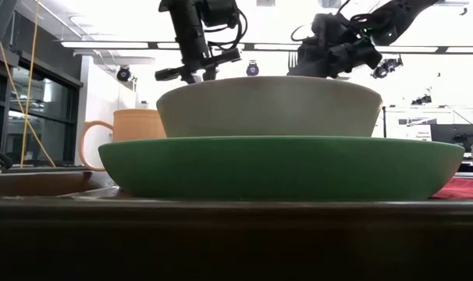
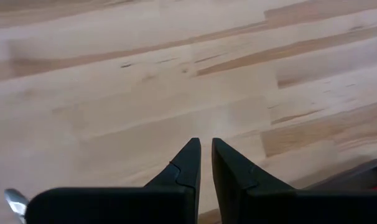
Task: Set up tray
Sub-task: Put the blue fork on top of the red napkin on the black tray
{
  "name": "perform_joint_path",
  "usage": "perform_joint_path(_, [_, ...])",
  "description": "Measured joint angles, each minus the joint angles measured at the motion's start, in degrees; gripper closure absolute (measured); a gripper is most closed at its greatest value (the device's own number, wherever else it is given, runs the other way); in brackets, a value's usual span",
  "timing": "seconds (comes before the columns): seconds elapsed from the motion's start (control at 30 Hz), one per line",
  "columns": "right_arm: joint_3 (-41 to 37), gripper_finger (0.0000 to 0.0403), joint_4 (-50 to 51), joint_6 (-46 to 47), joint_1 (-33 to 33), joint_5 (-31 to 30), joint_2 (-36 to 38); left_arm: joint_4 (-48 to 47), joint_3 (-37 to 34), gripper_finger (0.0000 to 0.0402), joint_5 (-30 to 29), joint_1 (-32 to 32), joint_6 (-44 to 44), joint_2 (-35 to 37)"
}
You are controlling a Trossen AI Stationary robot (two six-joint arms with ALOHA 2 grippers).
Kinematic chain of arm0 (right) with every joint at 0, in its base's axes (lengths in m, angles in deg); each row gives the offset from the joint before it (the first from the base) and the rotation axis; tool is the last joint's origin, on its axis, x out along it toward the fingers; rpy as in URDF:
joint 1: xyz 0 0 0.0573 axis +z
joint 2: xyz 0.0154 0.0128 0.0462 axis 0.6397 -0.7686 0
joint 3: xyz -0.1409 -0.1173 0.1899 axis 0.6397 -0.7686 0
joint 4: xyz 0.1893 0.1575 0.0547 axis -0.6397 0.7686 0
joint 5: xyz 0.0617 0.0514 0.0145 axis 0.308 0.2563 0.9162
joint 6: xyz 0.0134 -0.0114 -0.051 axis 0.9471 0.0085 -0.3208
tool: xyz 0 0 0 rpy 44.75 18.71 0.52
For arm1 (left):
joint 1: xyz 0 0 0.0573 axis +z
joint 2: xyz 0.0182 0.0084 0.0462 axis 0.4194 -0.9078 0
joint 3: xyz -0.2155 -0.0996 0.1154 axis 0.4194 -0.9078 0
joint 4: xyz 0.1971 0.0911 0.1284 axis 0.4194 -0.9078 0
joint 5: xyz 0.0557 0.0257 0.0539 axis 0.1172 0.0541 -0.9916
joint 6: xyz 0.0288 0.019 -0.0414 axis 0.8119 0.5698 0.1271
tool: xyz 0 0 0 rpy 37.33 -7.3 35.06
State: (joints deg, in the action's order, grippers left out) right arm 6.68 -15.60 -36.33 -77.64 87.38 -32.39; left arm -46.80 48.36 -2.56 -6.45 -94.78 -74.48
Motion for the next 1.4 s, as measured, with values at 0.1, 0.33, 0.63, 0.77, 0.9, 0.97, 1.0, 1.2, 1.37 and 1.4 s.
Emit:
perform_joint_path(0.1, [0.0,0.0403,1.3,0.0,0.0,0.4,0.5,-0.3,0.0,0.0334,-2.1,0.0,1.8,0.0])
perform_joint_path(0.33, [0.0,0.0403,2.8,-0.1,0.0,2.5,1.0,-0.7,0.0,0.0334,-3.6,0.0,6.5,0.0])
perform_joint_path(0.63, [0.0,0.0403,7.2,-1.8,0.0,4.2,1.0,-1.0,0.0,0.0334,-5.7,0.0,9.6,0.0])
perform_joint_path(0.77, [0.0,0.0403,9.4,-2.6,0.0,5.5,0.9,-1.0,0.0,0.0334,-5.9,0.0,11.0,0.0])
perform_joint_path(0.9, [0.0,0.0403,10.8,-3.1,0.0,6.4,0.9,-1.0,0.0,0.0334,-6.0,0.0,12.6,0.4])
perform_joint_path(0.97, [0.0,0.0403,11.8,-3.6,0.0,6.5,0.9,-1.0,0.0,0.0334,-6.8,0.0,13.5,0.7])
perform_joint_path(1.0, [0.0,0.0403,12.3,-3.9,0.0,6.5,0.9,-1.3,0.0,0.0334,-6.9,0.0,13.9,0.9])
perform_joint_path(1.2, [0.0,0.0403,13.4,-4.1,0.0,6.5,0.9,-1.0,-0.6,0.0334,-7.7,0.0,15.9,2.4])
perform_joint_path(1.37, [0.0,0.0403,13.9,-4.1,0.0,6.5,0.9,2.1,-5.6,0.0334,-8.4,0.0,15.8,6.3])
perform_joint_path(1.4, [0.0,0.0403,13.9,-4.1,0.0,6.5,0.9,3.1,-6.9,0.0335,-8.4,0.0,15.5,7.3])
